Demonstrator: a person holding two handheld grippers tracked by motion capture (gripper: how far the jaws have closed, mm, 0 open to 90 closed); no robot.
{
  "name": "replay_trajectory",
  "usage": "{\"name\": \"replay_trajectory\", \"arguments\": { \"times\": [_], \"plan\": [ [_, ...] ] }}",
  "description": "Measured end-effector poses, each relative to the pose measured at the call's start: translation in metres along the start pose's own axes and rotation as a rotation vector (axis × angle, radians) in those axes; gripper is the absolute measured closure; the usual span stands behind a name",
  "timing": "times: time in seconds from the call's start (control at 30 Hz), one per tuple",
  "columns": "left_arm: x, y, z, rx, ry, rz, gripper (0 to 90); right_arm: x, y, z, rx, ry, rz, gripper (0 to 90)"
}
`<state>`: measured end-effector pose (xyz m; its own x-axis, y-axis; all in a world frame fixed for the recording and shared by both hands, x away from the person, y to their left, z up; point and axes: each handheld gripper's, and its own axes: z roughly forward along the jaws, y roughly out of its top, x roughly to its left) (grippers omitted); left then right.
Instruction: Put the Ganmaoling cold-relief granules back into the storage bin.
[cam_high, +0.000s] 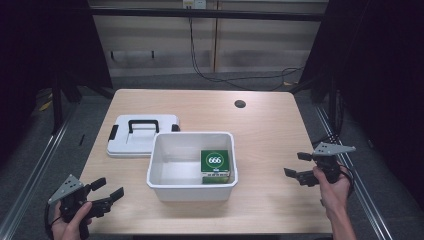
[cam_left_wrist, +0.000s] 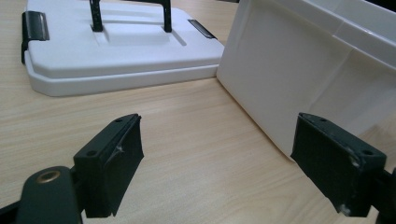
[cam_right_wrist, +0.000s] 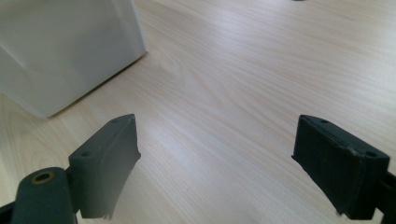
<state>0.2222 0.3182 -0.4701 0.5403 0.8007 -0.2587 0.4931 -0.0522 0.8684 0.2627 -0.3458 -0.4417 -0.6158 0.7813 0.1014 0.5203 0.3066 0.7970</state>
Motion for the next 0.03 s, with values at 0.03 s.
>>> {"name": "replay_trajectory", "arguments": {
  "times": [0.03],
  "plan": [
    [0.0002, 0.0, -0.0001, 0.001, 0.001, -0.001, 16.0, -0.0018, -0.0021, 0.0014, -0.004, 0.003, 0.007, 14.2]
  ]
}}
